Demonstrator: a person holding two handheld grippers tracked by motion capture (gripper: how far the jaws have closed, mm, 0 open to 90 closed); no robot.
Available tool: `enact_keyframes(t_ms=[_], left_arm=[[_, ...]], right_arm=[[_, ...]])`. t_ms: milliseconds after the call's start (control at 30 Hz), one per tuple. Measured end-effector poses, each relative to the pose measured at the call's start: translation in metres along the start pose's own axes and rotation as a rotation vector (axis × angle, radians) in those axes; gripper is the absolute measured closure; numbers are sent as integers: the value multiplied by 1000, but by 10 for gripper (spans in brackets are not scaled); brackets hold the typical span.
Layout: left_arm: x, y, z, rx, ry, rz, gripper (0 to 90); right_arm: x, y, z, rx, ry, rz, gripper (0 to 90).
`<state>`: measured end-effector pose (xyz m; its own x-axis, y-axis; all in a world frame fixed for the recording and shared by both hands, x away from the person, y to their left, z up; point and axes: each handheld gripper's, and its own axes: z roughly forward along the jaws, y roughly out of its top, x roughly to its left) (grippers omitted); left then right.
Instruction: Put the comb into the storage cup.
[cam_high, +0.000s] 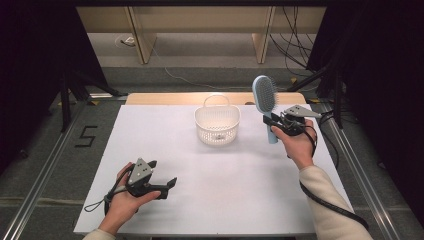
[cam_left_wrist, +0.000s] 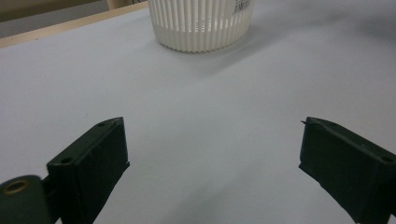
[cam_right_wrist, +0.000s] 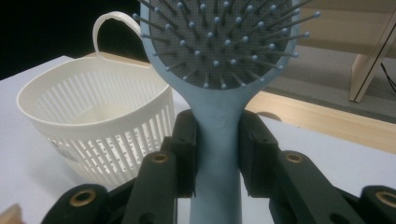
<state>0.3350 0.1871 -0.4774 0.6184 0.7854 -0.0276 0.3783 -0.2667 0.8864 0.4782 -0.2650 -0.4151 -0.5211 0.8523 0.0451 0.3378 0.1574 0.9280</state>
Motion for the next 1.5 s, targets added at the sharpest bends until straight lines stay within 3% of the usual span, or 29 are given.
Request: enact_keyframes(t_ms=[1500], left_arm=[[0, 0, 0, -1, 0, -2, 73]], right_arm=[[8, 18, 5, -82, -17, 21, 706]])
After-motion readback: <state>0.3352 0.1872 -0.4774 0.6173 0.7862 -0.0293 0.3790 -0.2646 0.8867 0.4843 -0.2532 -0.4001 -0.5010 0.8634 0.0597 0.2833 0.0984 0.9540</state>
